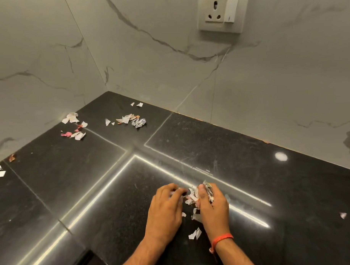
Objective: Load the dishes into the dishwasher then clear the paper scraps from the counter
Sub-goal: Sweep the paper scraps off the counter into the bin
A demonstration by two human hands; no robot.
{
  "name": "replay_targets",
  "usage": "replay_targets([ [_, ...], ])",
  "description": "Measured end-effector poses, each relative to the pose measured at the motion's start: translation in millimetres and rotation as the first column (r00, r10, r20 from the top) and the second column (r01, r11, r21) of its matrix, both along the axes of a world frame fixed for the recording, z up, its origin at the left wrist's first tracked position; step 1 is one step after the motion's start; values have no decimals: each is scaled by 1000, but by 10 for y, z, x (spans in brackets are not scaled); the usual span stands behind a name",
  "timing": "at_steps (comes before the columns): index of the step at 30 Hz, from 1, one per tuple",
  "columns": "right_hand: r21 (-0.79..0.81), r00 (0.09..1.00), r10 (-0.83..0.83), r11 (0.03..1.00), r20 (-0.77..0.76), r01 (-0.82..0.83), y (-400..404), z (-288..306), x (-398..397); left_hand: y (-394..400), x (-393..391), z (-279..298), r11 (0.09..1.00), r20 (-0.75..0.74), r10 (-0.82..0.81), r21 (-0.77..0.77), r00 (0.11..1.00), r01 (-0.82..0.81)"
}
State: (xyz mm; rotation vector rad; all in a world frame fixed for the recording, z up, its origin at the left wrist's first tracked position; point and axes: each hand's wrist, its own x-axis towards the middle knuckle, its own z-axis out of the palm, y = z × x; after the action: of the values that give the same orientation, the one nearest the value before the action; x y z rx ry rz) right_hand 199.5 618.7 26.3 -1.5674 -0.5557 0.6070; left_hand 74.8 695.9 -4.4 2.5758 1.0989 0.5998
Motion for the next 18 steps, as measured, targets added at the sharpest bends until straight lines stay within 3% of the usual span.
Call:
replay_targets([
  [7,-5,977,123,992,-175,-126,-298,17,27,-290,79,80,915,153,363,-242,919,-322],
  [10,-7,944,167,984,-283,-176,-376,-31,94,-257,133,207,738,224,574,-558,787,-379],
  [14,43,853,191,980,-485,-195,-388,16,181,-127,95,415,398,276,809,-907,519,-140],
  [16,69,815,200,978,-544,-194,-399,61,221,-102,62,520,256,231,872,-967,431,1],
  [18,109,785,214,977,-582,-185,-420,106,241,-122,53,577,177,209,908,-977,362,122],
])
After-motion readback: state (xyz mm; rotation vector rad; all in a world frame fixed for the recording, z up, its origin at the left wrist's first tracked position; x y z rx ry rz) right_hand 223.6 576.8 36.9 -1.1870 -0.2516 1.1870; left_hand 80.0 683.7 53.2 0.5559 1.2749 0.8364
